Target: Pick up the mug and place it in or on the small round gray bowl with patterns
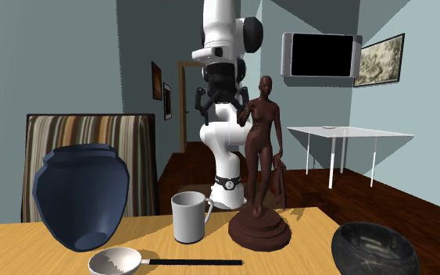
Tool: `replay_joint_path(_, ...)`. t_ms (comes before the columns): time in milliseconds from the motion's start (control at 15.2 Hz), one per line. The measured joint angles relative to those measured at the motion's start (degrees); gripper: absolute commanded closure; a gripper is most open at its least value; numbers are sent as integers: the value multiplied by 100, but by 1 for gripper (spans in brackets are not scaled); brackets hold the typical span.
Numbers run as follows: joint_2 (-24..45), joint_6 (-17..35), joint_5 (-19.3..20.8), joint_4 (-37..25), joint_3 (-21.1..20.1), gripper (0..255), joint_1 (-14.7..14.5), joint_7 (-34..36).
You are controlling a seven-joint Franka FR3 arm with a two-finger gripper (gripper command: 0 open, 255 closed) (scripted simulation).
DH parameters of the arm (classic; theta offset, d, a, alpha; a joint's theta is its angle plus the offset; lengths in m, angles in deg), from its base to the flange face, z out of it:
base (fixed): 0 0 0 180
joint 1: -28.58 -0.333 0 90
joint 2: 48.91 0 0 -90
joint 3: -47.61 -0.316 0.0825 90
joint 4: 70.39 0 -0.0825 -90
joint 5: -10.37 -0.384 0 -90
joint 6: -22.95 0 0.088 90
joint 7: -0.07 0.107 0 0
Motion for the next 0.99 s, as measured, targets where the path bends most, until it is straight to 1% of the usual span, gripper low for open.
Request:
replay_joint_path(462,821,1102,153,339,600,0,157,-613)
replay_joint_path(792,1729,1870,92,251,1030,0,205,-1107)
replay_joint_path(990,2280,2240,-36,121,1252,0,215,-1415)
